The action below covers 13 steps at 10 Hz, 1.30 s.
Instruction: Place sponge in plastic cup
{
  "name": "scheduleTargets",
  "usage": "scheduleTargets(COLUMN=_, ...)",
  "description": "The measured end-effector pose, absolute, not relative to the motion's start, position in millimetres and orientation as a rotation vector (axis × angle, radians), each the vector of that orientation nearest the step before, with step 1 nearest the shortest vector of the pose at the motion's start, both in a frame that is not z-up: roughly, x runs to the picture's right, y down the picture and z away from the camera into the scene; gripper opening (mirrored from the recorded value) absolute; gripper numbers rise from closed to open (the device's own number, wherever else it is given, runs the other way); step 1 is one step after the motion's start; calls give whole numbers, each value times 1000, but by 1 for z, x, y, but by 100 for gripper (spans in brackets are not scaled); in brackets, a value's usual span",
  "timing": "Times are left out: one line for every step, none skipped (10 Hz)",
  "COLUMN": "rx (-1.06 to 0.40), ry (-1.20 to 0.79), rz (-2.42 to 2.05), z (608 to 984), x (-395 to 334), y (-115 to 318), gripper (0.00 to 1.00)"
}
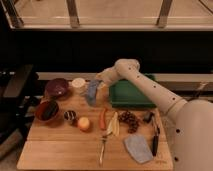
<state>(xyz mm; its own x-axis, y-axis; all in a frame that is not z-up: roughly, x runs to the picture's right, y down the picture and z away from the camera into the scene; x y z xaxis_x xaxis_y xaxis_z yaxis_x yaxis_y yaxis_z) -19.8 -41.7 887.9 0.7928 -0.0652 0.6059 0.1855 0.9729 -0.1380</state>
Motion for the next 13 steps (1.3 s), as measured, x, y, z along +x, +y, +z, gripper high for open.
scheduleTargets(rx=-195, ry=-647, rz=-128, z=889, x=-20, y=-41, gripper=0)
scheduleTargets(rx=-192, ry=-654, rz=-117, z=887, x=-19, y=-43, gripper=0)
scheduleTargets(rx=-190, ry=-662, rz=-107, z=883, x=-18, y=-49, gripper=0)
scheduleTargets(rx=-192, ry=-669, rz=-102, z=879, x=-17, y=-53, gripper=0)
scheduleTargets(rx=-201, ry=-679, rz=-95, z=876, x=-16, y=-56, gripper=0)
scheduleTargets(rx=-225, ry=-693, rz=-86, z=872, x=-17, y=-59, gripper=0)
scheduleTargets(rx=-249, ry=-698, rz=-78, z=871, x=-18, y=-59, gripper=0)
scheduleTargets(rx=-272, ry=-704, rz=-69, z=869, x=-19, y=-57, gripper=0)
scheduleTargets(rx=-311, ry=-713, rz=-50, z=866, x=-20, y=-53, gripper=0)
scheduleTargets(rx=-348, ry=-722, rz=-36, z=863, x=-22, y=-49, gripper=0)
scheduleTargets(rx=-378, ry=-730, rz=-27, z=862, x=-24, y=-43, gripper=0)
scheduleTargets(rx=-404, ry=-737, rz=-20, z=861, x=-28, y=-38, gripper=0)
scheduleTargets(rx=-429, ry=-744, rz=-8, z=861, x=-31, y=-30, gripper=0)
